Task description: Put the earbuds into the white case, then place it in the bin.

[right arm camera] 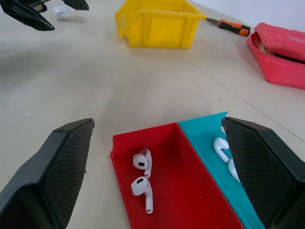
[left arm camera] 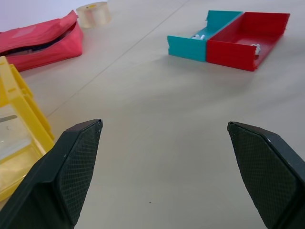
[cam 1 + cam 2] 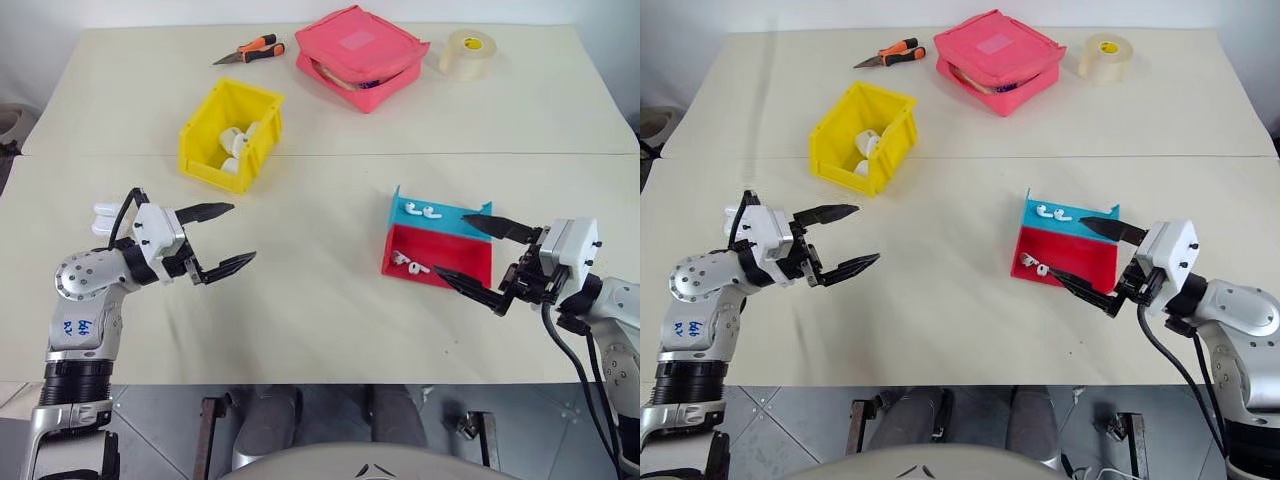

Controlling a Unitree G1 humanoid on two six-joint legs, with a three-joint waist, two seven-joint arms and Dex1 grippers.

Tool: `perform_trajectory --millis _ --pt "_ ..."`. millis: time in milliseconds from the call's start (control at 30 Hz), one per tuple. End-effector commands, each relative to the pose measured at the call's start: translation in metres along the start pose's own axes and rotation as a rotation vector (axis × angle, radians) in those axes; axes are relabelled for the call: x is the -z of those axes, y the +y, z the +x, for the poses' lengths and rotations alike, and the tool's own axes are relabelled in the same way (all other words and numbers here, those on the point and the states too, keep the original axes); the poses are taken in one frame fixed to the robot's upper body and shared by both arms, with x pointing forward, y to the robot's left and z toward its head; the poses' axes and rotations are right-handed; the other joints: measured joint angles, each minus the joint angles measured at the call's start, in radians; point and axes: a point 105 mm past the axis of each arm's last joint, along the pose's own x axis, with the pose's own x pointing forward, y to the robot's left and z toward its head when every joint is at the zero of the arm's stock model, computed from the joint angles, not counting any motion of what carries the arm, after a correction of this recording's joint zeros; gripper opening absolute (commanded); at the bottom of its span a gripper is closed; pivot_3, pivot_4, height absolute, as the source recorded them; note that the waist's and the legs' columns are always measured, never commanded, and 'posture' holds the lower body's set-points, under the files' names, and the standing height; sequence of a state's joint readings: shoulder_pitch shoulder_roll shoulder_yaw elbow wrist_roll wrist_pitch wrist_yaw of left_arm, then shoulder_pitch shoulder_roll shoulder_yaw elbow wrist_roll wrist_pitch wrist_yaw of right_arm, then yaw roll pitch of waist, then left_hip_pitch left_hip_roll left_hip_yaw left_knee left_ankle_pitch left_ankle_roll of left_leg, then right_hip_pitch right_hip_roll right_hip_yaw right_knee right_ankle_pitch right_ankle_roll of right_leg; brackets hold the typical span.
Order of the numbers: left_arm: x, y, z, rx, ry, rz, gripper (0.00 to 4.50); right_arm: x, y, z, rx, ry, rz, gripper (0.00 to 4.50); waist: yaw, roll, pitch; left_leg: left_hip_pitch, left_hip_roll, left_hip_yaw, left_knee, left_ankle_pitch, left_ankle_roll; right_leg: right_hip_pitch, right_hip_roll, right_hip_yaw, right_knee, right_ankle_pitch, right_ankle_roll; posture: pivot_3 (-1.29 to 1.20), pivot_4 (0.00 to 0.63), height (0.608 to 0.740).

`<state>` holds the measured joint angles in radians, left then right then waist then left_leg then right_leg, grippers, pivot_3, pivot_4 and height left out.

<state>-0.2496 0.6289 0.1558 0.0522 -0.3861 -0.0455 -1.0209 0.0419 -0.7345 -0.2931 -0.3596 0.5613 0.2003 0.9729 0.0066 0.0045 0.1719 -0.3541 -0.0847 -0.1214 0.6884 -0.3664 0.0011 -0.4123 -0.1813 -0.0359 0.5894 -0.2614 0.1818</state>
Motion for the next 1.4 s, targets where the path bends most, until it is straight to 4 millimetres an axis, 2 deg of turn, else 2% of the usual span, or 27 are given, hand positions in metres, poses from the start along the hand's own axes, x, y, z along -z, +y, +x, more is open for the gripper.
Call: perform_trajectory --millis 33,233,367,500,600,733,833,967,1133,1233,1400 --pt "-0.01 0.006 0.001 -0.026 -0.026 0.052 4.48 -0.009 -0.005 -0.006 0.016 -0.022 -0.032 4.5 0.002 0.0 0.0 0.0 0.0 0.0 0.0 0.0 0.0 0.0 0.0 0.0 0.0 0.0 0.0 0.0 0.15 0.74" --pt "-0.011 0.009 -0.008 -0.097 -0.043 0.014 4.48 -0.008 -0.003 -0.003 -0.002 -0.046 -0.022 4.5 0.005 0.0 0.0 0.0 0.0 0.0 0.0 0.0 0.0 0.0 0.0 0.0 0.0 0.0 0.0 0.0 0.15 0.74" --pt "-0.008 0.015 -0.025 -0.265 -0.047 -0.025 4.48 -0.009 0.003 0.01 -0.045 -0.079 -0.024 4.5 -0.001 0.0 0.0 0.001 0.002 0.001 -0.002 0.0 0.0 -0.001 0.001 0.0 -0.001 0.0 0.0 0.0 0.15 0.74" --pt "0.002 0.019 -0.059 -0.542 -0.019 -0.07 4.48 -0.017 0.014 0.032 -0.118 -0.162 -0.041 4.5 -0.007 0.0 0.0 0.001 0.003 0.001 -0.002 0.0 -0.001 -0.001 0.002 0.001 -0.001 0.0 0.0 0.0 0.15 0.74" --pt "0.014 0.017 -0.094 -0.768 0.034 -0.108 4.48 -0.029 0.024 0.05 -0.187 -0.26 -0.055 4.5 -0.008 0.0 0.0 0.001 0.006 0.003 -0.003 -0.001 -0.002 -0.001 0.004 0.002 -0.002 0.0 0.0 0.0 0.15 0.74" --pt "0.027 0.003 -0.134 -0.989 0.096 -0.189 4.48 -0.043 0.034 0.072 -0.252 -0.354 -0.075 4.5 -0.005 -0.001 0.0 0.002 0.01 0.004 -0.003 -0.002 -0.004 -0.001 0.008 0.003 -0.004 0.0 0.0 0.0 0.15 0.74" --pt "0.03 -0.007 -0.15 -1.094 0.138 -0.217 4.48 -0.049 0.041 0.081 -0.288 -0.388 -0.086 4.5 0.004 -0.001 0.0 0.002 0.01 0.004 -0.003 -0.002 -0.005 -0.001 0.009 0.004 -0.004 0.0 -0.001 0.0 0.15 0.74" --pt "0.031 -0.011 -0.157 -1.153 0.17 -0.255 4.48 -0.046 0.04 0.083 -0.301 -0.382 -0.085 4.5 0.02 -0.001 0.0 0.002 0.01 0.004 -0.003 -0.002 -0.005 -0.001 0.009 0.004 -0.004 0.0 -0.001 0.0 0.15 0.74" --pt "0.027 -0.002 -0.156 -1.162 0.214 -0.318 4.48 -0.041 0.032 0.076 -0.292 -0.346 -0.085 4.5 0.017 -0.001 0.0 0.002 0.011 0.004 -0.003 -0.002 -0.006 -0.002 0.011 0.005 -0.004 0.0 -0.001 0.0 0.15 0.74" --pt "0.026 0.012 -0.154 -1.094 0.316 -0.373 4.48 -0.037 0.03 0.071 -0.297 -0.311 -0.069 4.5 0.016 -0.001 0.0 0.002 0.012 0.005 -0.003 -0.003 -0.007 -0.003 0.012 0.006 -0.002 -0.001 -0.003 0.0 0.15 0.74" --pt "0.014 0.053 -0.15 -0.966 0.493 -0.424 4.48 -0.033 0.028 0.066 -0.31 -0.266 -0.047 4.5 0.015 -0.002 0.001 0.002 0.013 0.004 -0.004 -0.002 -0.009 -0.004 0.014 0.005 0.002 -0.003 -0.006 0.0 0.15 0.74"
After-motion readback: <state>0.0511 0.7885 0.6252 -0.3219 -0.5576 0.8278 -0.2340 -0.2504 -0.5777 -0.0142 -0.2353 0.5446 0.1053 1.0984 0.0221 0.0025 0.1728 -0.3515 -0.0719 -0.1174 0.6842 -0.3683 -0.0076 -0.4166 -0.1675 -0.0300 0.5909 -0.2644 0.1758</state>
